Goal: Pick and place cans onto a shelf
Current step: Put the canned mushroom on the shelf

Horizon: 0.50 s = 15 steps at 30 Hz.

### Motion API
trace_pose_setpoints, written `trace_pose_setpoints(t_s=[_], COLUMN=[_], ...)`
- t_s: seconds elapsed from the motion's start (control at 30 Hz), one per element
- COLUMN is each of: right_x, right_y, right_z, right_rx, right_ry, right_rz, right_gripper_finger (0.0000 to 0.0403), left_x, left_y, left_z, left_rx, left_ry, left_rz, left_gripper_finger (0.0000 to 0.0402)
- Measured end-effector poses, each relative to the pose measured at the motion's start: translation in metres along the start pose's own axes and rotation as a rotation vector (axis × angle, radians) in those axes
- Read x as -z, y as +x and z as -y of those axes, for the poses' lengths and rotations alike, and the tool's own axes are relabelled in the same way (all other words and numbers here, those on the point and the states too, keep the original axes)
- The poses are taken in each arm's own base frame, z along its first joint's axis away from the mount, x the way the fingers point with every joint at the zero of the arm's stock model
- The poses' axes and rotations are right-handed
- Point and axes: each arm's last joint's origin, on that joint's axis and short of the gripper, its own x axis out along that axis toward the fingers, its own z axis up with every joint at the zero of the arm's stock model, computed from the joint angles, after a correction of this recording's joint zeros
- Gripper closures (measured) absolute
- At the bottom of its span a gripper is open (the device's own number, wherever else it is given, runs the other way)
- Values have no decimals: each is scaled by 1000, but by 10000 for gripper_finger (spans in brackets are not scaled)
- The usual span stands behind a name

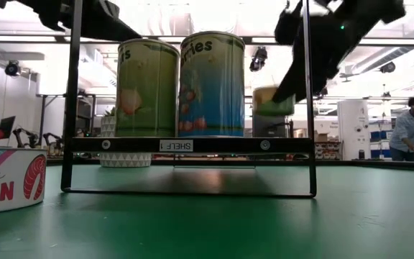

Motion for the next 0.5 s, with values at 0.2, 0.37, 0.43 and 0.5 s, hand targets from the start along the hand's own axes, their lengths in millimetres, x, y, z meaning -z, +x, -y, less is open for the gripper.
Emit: trace_pose_setpoints(t_s=[0.2,0.37,0.43,0.5], right_x=[2,1,2,2], right_y=[19,27,28,28], right_z=[14,11,11,12], right_rx=[-26,-107,-104,-103], right_ry=[-53,-74,-78,-78], right_rz=[-71,-71,-85,-85], right_gripper_finger=[131,126,126,127], left_x=[3,3,2,2], left_y=[2,4,5,6], left_z=[2,3,3,4], left_rx=[-6,-7,-7,-7], left_ry=[-58,-146,-189,-220], left_rz=[-9,-18,-18,-21], left_gripper_finger=[402,402,402,402])
